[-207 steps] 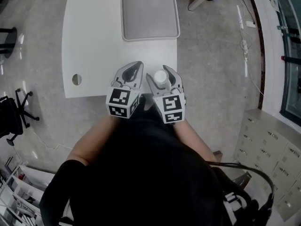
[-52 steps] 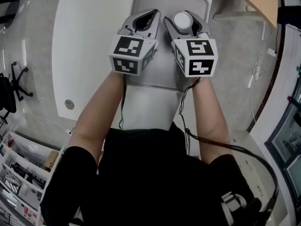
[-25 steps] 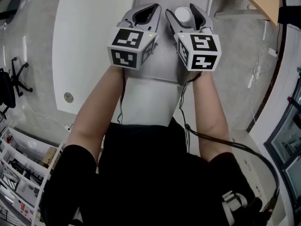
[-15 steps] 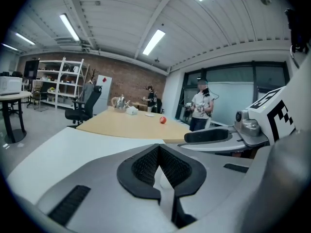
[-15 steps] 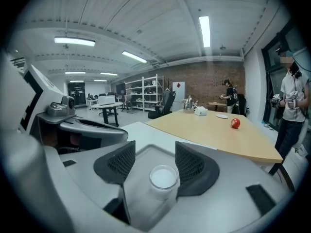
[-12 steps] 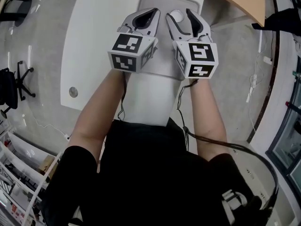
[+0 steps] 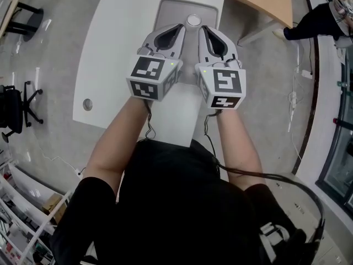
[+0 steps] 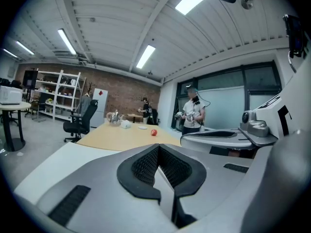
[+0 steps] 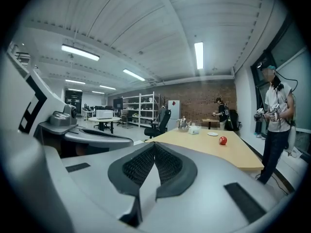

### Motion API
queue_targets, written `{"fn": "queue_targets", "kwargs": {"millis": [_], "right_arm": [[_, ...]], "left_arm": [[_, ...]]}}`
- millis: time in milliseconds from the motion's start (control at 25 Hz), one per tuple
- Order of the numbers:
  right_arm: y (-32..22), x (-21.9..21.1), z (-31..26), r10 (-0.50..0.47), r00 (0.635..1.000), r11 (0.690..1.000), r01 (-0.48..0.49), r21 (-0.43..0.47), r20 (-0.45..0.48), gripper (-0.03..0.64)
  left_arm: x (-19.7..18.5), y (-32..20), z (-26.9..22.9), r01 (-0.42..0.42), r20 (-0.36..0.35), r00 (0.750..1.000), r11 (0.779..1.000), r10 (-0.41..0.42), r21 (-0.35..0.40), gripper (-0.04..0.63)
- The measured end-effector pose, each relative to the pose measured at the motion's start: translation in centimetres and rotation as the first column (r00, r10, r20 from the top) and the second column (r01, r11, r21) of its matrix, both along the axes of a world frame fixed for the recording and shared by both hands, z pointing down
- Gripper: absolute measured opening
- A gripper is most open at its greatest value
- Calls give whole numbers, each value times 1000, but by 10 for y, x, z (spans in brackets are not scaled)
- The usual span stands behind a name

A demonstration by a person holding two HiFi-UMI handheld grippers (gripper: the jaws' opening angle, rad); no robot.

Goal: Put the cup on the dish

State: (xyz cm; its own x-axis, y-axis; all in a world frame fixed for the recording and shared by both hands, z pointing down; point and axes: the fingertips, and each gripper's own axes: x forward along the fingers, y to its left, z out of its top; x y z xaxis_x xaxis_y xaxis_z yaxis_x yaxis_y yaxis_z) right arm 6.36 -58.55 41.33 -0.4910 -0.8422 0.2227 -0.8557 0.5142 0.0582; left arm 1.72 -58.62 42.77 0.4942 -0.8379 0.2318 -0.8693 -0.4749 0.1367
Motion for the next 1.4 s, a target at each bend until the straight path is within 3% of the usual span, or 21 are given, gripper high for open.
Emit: {"fn": "queue_targets", "kwargs": {"millis": [320,520,1000,1400], "right_arm": [[71,16,-47,-43,997,998,40,52,58,14],[115,28,-74,-51,997,995,45,94,52,13],[206,68,-136,-53,995,979,36,202,83,12],[229,59,-138,-92,994,971,77,227,57,12]], "left_arm": [[20,66,-48,12,9,1000,997,-13,71,6],[39,111,-80,-25,22,999,993,23,115,6],[66,210,-141,-15,47,999,972,4,236,6],[69,229,-135,-12,45,999,973,2,229,6]]}}
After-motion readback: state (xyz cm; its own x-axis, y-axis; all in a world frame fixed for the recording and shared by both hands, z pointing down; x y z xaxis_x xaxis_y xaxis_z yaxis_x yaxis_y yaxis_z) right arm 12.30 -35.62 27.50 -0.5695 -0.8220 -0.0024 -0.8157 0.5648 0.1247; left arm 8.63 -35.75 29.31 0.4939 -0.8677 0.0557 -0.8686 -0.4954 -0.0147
